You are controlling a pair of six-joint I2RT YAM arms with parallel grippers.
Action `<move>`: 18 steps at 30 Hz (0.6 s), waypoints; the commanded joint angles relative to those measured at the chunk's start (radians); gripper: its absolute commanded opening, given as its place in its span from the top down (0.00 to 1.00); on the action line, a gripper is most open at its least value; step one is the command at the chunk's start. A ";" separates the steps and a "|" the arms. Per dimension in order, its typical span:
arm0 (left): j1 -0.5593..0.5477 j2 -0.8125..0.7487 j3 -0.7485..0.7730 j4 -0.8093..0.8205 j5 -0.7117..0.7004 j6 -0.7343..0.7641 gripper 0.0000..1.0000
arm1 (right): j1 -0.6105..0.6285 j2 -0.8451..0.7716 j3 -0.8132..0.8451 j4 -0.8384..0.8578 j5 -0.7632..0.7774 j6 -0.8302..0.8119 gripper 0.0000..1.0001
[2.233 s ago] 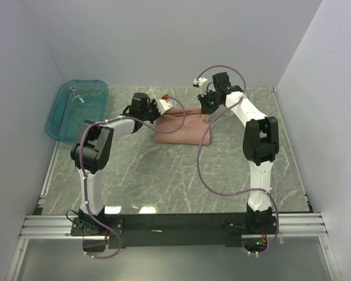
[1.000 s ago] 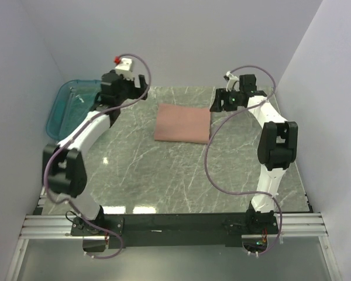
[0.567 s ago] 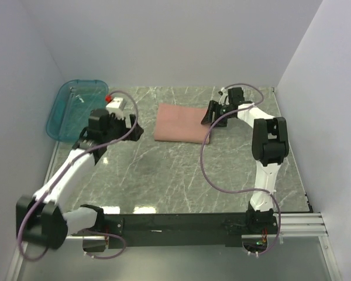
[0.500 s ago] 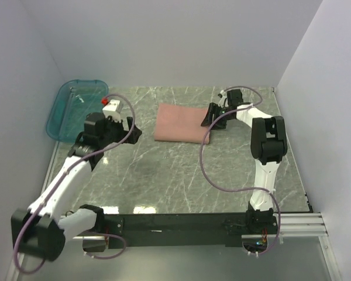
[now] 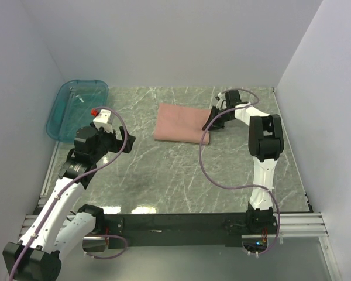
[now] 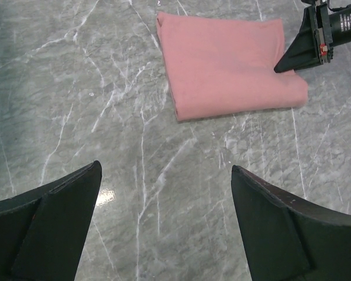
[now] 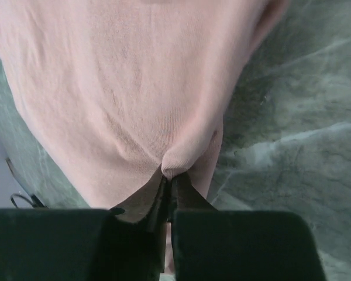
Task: Fold and stack the t-shirts
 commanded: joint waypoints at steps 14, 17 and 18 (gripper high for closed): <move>-0.007 -0.018 -0.006 0.011 0.010 0.013 0.03 | -0.302 0.036 0.248 -0.392 0.148 -0.329 1.00; -0.010 -0.023 -0.006 0.011 0.013 0.014 0.03 | -0.367 0.053 0.305 -0.429 0.260 -0.392 1.00; -0.010 -0.023 -0.004 0.010 0.013 0.014 0.03 | -0.411 0.059 0.325 -0.438 0.281 -0.409 1.00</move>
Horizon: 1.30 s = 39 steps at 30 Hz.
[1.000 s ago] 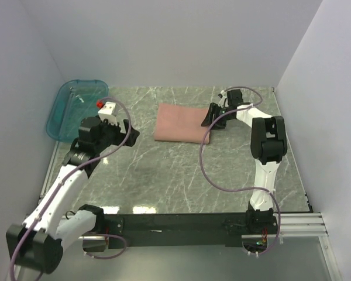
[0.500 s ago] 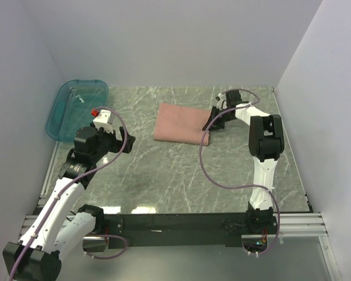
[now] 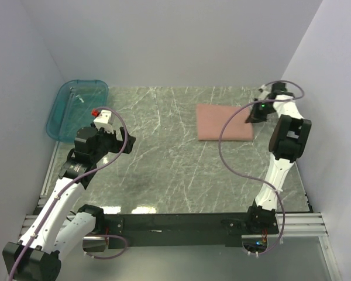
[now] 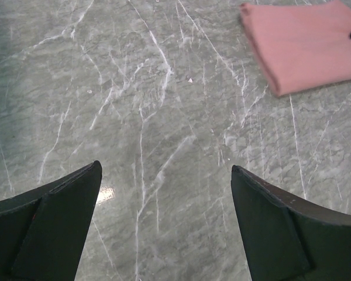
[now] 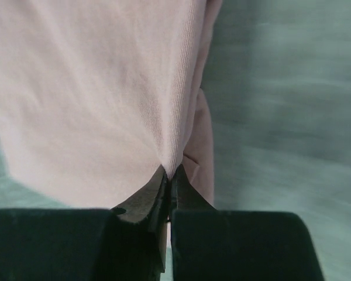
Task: Fold and stack the t-shirts
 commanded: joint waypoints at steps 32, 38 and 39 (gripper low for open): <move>-0.026 -0.032 -0.001 0.014 -0.038 0.016 0.03 | -0.052 -0.465 -0.394 0.360 0.832 -0.457 0.56; -0.023 -0.055 0.004 0.030 -0.128 -0.056 0.01 | -0.041 -0.736 -0.557 0.033 0.015 -0.698 0.50; -0.015 -0.053 0.008 0.031 -0.131 -0.074 0.01 | -0.041 -0.792 -0.645 0.065 -0.071 -0.703 0.50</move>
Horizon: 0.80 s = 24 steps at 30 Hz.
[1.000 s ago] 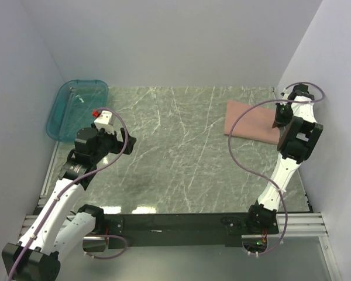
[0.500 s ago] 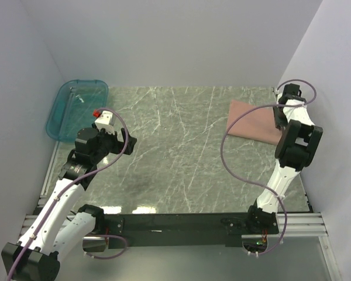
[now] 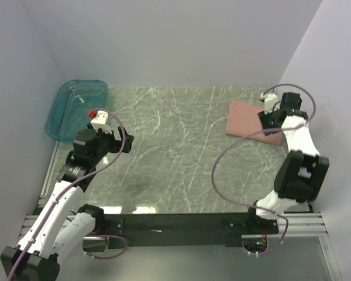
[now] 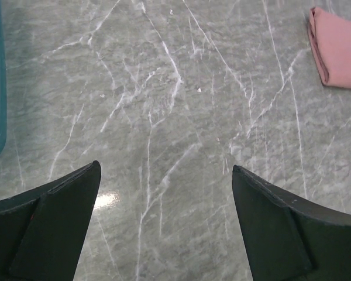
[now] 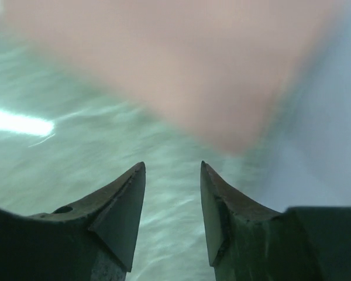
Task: Fold and stack the t-shirts
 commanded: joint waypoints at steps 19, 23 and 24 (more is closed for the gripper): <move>0.194 -0.033 0.018 -0.029 -0.118 -0.067 0.01 | -0.097 -0.780 -0.482 0.409 0.102 0.751 0.00; 0.189 -0.037 0.018 -0.026 -0.112 -0.062 0.01 | -0.097 -0.826 -0.528 0.443 0.102 0.706 0.00; 0.188 -0.039 0.015 -0.026 -0.112 -0.061 0.01 | -0.097 -0.837 -0.539 0.460 0.089 0.657 0.00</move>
